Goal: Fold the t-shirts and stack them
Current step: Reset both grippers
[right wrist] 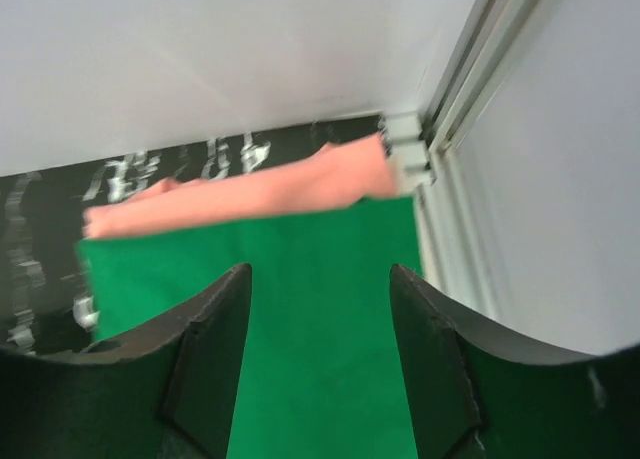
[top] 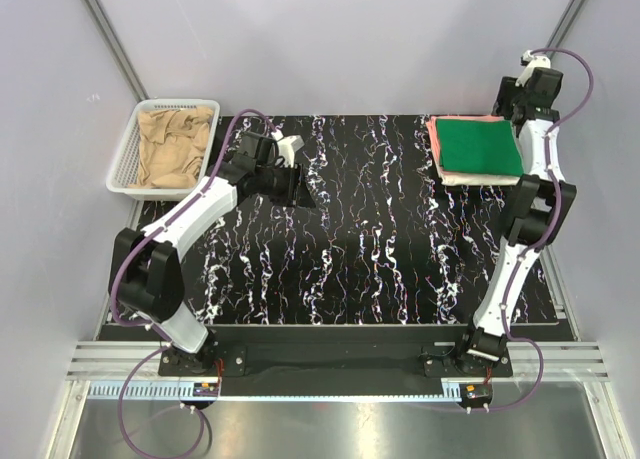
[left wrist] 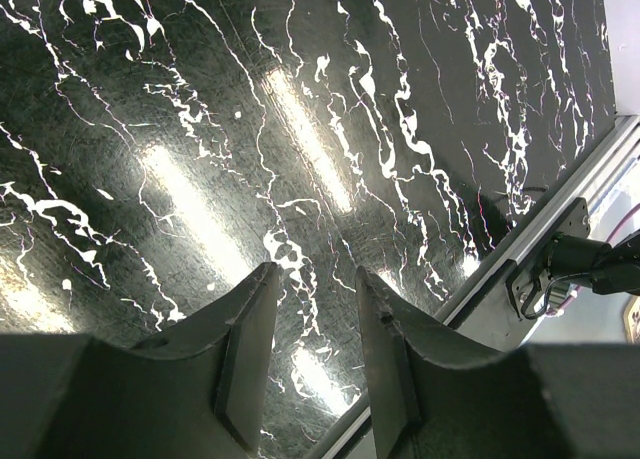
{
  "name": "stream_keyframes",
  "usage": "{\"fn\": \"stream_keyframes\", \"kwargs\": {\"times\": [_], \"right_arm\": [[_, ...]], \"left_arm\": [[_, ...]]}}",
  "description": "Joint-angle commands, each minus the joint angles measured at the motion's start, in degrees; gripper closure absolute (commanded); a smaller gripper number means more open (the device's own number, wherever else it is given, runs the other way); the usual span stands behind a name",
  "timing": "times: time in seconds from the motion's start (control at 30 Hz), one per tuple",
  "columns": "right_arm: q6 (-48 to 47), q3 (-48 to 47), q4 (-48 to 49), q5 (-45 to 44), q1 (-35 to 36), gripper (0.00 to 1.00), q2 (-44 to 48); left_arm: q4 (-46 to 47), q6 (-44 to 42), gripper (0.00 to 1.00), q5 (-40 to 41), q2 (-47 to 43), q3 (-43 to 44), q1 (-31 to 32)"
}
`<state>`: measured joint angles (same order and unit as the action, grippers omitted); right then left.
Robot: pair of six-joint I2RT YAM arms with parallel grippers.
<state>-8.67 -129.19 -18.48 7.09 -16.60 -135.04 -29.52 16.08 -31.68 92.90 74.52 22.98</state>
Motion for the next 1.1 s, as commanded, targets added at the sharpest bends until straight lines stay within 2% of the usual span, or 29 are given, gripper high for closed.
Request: {"fn": "stream_keyframes", "kwargs": {"times": [0.0, 0.03, 0.07, 0.1, 0.2, 0.27, 0.4, 0.5, 0.6, 0.73, 0.77, 0.83, 0.87, 1.07], "right_arm": [[11.36, 5.68, 2.31, 0.73, 1.22, 0.35, 12.77], [13.13, 7.79, 2.31, 1.25, 1.48, 0.31, 16.96], [16.8, 12.07, 2.13, 1.87, 2.18, 0.03, 19.27], [18.32, 14.2, 1.52, 2.74, 2.62, 0.0, 21.47], [23.51, 23.25, -1.45, 3.72, 5.34, 0.0, 31.22], [28.23, 29.56, -4.7, 5.29, 6.84, 0.0, 38.34], [38.97, 41.01, -7.27, 16.42, 9.11, 0.0, 50.89], [41.01, 47.34, -9.11, 22.68, 13.59, 0.0, 58.02], [41.36, 52.62, -12.1, 21.83, 19.38, 0.0, 65.22], [40.93, 61.75, -13.24, 23.06, 20.03, 0.0, 75.0], [40.92, 62.99, -13.94, 22.36, 20.03, 0.0, 76.93], [40.84, 65.97, -13.95, 22.7, 20.12, 0.0, 81.94], [41.1, 66.86, -14.04, 23.22, 20.12, 0.0, 83.26], [43.73, 70.56, -14.22, 22.71, 20.03, 0.0, 90.74]], "left_arm": [[3.5, -0.26, 0.58, -0.48, -3.87, -0.52, 0.13], [3.85, -0.34, 0.58, -0.75, -4.22, -0.6, 0.13], [3.94, -0.43, 0.58, -0.92, -4.83, -0.52, 0.13], [4.12, -0.61, 0.58, -0.84, -6.05, -0.52, 0.13], [5.87, -0.78, 0.58, -0.4, -9.48, -0.25, -0.57], [6.92, -0.78, 0.58, 2.74, -11.51, -0.34, -0.83], [12.19, 1.5, 0.56, 1.9, -18.35, -2.01, -1.97], [12.64, 1.68, 0.55, -0.48, -21.78, -2.62, -2.06], [12.38, 2.55, 0.53, -1.36, -25.73, -4.73, -2.15], [12.55, 3.87, 0.5, -1.37, -32.25, -10.95, -2.24], [12.55, 4.05, 0.48, -1.1, -34.87, -12.11, -2.15], [12.47, 4.49, 0.27, -0.32, -37.43, -15.17, -2.24], [12.38, 4.75, 0.01, -0.14, -39.97, -16.06, -2.15], [11.68, 6.16, 0.01, 0.47, -45.78, -20.12, -2.24]]}}
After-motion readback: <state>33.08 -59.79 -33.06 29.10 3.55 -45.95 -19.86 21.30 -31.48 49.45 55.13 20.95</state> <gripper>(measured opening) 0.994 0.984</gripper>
